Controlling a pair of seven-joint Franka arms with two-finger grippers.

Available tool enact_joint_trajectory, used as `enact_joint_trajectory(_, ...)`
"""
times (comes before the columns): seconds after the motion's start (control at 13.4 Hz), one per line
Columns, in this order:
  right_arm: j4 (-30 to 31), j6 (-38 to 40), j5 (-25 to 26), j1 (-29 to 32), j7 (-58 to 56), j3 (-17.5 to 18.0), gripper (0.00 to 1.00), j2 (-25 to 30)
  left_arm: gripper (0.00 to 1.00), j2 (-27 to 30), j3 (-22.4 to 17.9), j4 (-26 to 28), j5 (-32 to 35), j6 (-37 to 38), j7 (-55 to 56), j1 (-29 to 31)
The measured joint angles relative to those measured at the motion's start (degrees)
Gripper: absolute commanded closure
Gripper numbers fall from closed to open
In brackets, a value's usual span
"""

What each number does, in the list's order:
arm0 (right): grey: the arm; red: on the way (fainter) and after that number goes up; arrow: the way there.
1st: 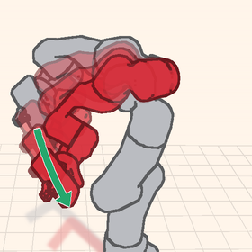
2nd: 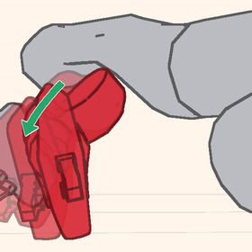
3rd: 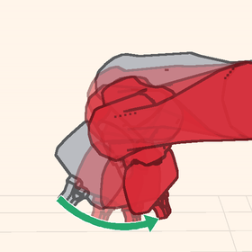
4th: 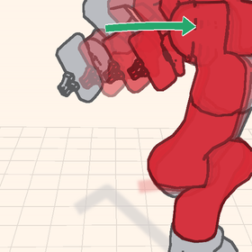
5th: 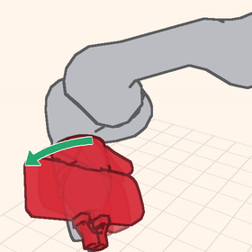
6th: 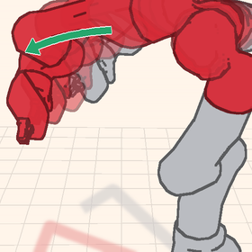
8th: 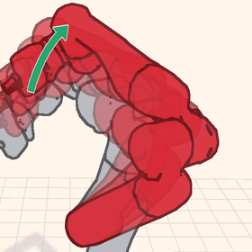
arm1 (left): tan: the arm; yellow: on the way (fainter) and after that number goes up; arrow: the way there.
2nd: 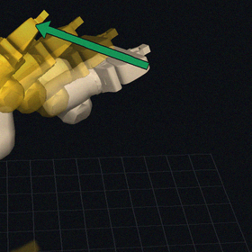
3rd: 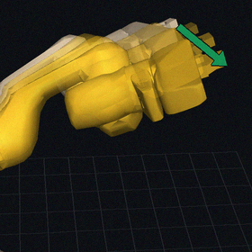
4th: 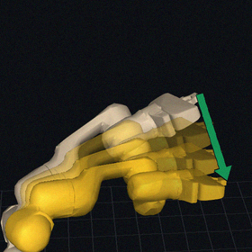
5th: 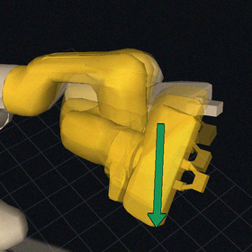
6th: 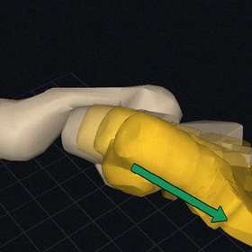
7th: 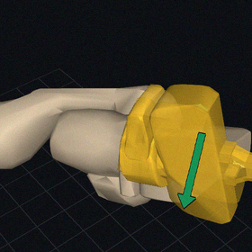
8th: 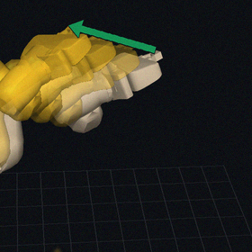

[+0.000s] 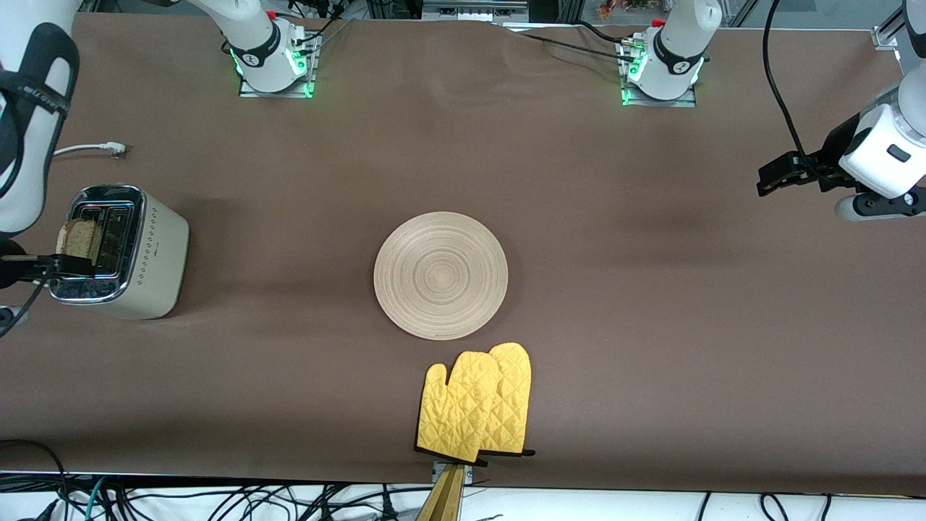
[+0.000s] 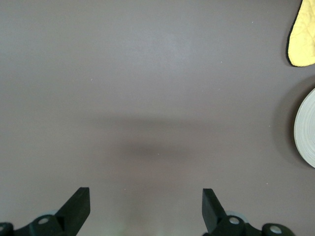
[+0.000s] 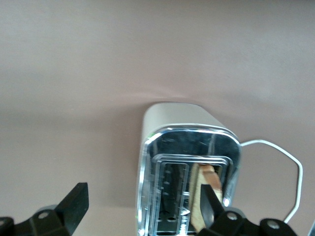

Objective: Move plate and put bread in toaster
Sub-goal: 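Open the right gripper to release the bread in the slot, then raise the right gripper up away from the toaster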

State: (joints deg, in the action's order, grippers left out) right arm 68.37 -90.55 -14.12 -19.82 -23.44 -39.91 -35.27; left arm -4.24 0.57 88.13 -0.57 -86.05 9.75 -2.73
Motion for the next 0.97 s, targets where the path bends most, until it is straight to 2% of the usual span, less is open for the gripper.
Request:
enact_joint_trajectory(0.22,-0.07,0.00,-3.22,-1.38,0.00,-0.03,0.00,0.59,0.00,0.00,0.00,0.00,0.00,0.00,0.00,0.00)
enact_joint_trajectory(0.52,-0.14,0.53,-3.78,-2.95,0.40,-0.03,0.00,2.02,0.00,0.00,0.00,0.00,-0.01,0.00,0.00,0.00)
enact_joint_trajectory(0.67,-0.15,0.70,-4.00,-4.04,6.13,0.21,0.00,2.60,0.00,0.00,0.00,0.00,-0.01,0.00,0.00,0.00)
enact_joint_trajectory(0.74,-0.06,0.92,-4.00,-3.92,10.32,1.58,0.00,3.32,0.00,0.00,0.00,0.00,-0.01,0.00,0.00,0.00)
enact_joint_trajectory(0.82,0.44,1.05,-3.56,-2.36,13.80,5.29,0.00,4.64,0.00,0.00,0.00,0.00,-0.01,0.00,0.00,0.00)
enact_joint_trajectory(0.97,2.83,0.78,0.86,4.13,16.97,16.98,0.00,8.41,0.00,0.00,0.00,0.00,-0.01,0.00,0.00,0.00)
